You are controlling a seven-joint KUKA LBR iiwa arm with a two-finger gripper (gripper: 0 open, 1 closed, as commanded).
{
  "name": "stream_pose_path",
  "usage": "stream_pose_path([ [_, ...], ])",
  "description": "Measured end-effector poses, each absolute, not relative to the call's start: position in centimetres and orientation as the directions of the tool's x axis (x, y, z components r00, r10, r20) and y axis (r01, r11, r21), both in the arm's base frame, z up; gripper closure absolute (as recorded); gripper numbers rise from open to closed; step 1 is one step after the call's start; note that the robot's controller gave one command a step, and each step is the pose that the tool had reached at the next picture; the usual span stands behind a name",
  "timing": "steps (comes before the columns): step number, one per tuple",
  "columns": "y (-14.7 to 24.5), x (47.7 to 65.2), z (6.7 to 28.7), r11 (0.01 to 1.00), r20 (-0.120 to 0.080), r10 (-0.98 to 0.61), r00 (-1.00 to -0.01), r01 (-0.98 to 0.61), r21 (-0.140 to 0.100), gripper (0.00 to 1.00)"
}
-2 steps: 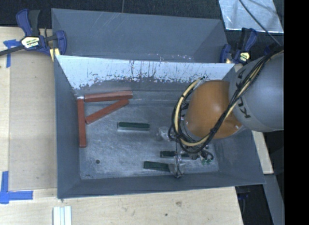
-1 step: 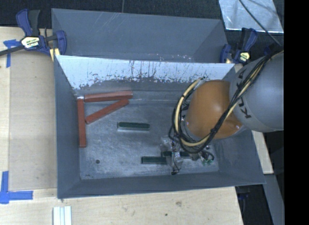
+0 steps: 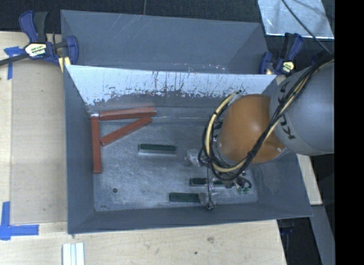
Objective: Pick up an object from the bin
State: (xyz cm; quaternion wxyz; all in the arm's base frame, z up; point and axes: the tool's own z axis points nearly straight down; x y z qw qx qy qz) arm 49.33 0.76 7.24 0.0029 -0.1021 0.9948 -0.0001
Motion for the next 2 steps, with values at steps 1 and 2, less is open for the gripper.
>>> stream_pose_path([
  [1, 0.72, 49.16, 7.39, 0.979, 0.004, -0.203, -0.979, -0.203, 0.0, 1.0],
  [2, 0.74, 49.34, 7.24, 0.979, -0.006, -0.203, -0.979, -0.203, -0.001, 0.0],
])
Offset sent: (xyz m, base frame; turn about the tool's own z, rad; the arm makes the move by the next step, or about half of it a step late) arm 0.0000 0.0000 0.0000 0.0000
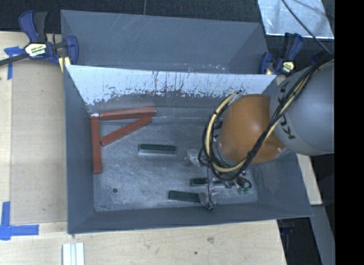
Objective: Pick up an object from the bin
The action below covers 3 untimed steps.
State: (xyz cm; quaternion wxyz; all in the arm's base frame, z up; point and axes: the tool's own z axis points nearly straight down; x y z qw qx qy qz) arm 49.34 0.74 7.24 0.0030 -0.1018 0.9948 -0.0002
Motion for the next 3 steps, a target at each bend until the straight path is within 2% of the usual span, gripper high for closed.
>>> stream_pose_path([
  [1, 0.7, 49.18, 7.39, 0.979, 0.002, -0.203, -0.979, -0.203, -0.001, 1.0],
  [2, 0.74, 49.31, 7.23, 0.979, -0.005, -0.202, -0.979, -0.202, -0.001, 0.0],
  [3, 0.73, 49.13, 7.36, 0.979, 0.004, -0.203, -0.979, -0.203, 0.0, 1.0],
])
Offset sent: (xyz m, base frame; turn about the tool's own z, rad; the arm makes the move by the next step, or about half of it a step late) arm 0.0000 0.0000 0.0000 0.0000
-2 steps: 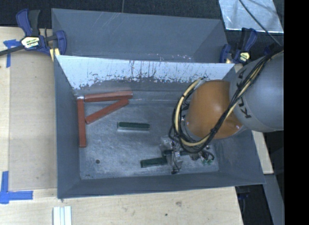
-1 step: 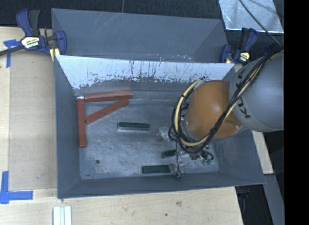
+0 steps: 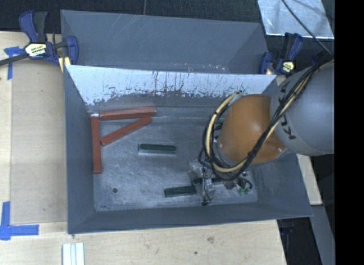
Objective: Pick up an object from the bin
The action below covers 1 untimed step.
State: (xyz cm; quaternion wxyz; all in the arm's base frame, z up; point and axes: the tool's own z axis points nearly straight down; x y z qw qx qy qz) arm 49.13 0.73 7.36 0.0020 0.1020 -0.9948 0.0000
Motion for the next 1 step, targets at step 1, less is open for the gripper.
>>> stream_pose_path([
  [1, 0.74, 49.33, 7.23, 0.979, -0.006, -0.203, -0.979, -0.203, -0.001, 0.0],
])
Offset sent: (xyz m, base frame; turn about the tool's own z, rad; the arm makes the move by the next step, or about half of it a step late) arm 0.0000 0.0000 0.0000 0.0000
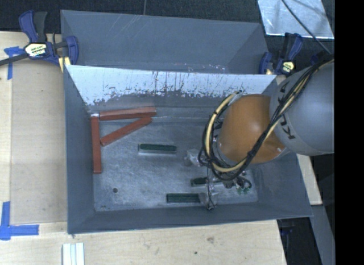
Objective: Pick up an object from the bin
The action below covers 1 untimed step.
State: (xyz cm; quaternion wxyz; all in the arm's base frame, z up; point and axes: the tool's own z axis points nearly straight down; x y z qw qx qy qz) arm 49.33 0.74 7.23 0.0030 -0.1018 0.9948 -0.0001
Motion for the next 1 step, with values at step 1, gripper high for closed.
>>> stream_pose_path([
  [1, 0.72, 49.12, 7.36, 0.979, 0.005, -0.203, -0.979, -0.203, 0.0, 1.0],
])
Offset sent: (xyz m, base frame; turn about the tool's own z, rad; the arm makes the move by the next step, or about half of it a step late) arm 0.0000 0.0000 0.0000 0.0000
